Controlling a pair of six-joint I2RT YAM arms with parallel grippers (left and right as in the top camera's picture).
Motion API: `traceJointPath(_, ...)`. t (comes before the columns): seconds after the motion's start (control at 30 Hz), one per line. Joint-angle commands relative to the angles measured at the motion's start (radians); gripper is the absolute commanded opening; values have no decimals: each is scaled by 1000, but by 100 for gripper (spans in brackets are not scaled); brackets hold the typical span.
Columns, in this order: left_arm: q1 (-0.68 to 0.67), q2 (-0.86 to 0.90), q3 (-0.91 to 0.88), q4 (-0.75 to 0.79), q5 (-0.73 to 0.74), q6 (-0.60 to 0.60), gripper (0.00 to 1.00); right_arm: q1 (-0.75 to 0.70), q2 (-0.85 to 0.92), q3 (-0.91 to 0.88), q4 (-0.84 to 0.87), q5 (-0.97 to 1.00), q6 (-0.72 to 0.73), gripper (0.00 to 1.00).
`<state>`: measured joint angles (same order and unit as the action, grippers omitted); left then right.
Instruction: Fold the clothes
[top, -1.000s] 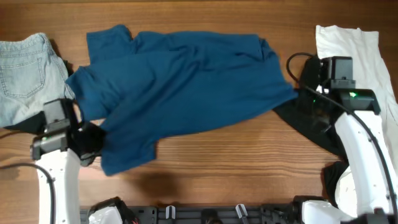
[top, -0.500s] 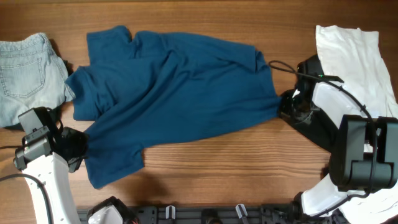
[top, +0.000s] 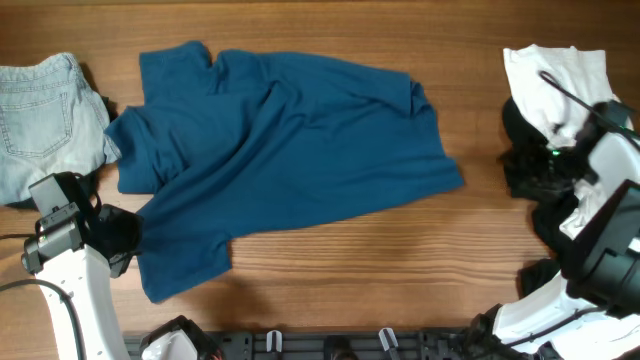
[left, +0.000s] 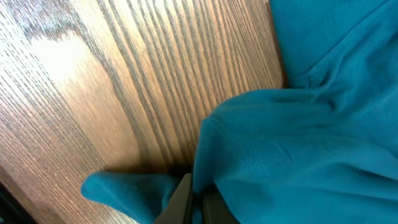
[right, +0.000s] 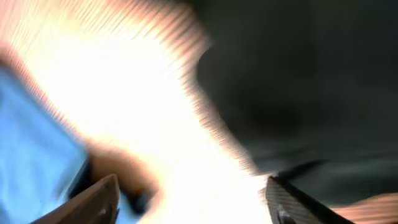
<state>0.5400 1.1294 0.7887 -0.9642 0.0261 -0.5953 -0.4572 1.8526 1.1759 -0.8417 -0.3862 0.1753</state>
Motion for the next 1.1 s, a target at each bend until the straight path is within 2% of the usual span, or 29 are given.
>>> traceJointPath(0.0, 9, -2, 3, 2, -24, 16, 6, 133, -43, -34, -23, -26, -43, 80)
traceJointPath(0.07, 9, -2, 3, 2, -24, 16, 6, 198, -43, -95, 26, 46, 38, 87)
traceJointPath(0.13, 8, -2, 3, 1, -24, 16, 6, 237, -43, -150, 83, 47, 45, 87)
traceJointPath(0.2, 8, -2, 3, 1, -23, 16, 8, 249, -43, -204, 169, 49, 121, 87)
traceJointPath(0.3, 8, -2, 3, 1, -23, 16, 8, 249, -43, -277, 269, -9, 165, 83)
traceJointPath(0.33, 8, -2, 3, 1, -23, 16, 8, 249, -43, -291, 281, -28, 165, 72)
traceJointPath(0.4, 8, -2, 3, 1, -23, 16, 8, 251, -43, -294, 280, -39, 162, 56)
traceJointPath(0.5, 8, -2, 3, 1, -23, 16, 8, 251, -43, -294, 251, -41, 138, 41)
traceJointPath(0.53, 8, -2, 3, 1, -23, 16, 8, 251, -43, -294, 238, -41, 135, 32)
traceJointPath(0.6, 8, -2, 3, 1, -23, 16, 8, 251, -43, -294, 225, -41, 130, 6)
traceJointPath(0.67, 8, -2, 3, -2, -24, 16, 8, 251, -43, -294, 217, -41, 130, 4)
traceJointPath(0.7, 8, -2, 3, -10, -24, 16, 16, 251, -43, -294, 216, -41, 130, 4)
traceJointPath(0.73, 8, -2, 2, -19, -24, 16, 31, 251, -43, -294, 216, -41, 130, 5)
traceJointPath(0.77, 8, -2, 2, -27, -25, 16, 40, 251, -43, -294, 215, -41, 130, 4)
traceJointPath(0.83, 8, -2, 0, -35, -45, 16, 71, 251, -43, -294, 213, -40, 129, 4)
traceJointPath(0.87, 8, 3, -5, -29, -62, 16, 76, 251, -43, -294, 212, -40, 115, 4)
traceJointPath(1.07, 7, 147, -5, 36, -33, 16, 76, 251, -43, -294, 209, -40, 114, 4)
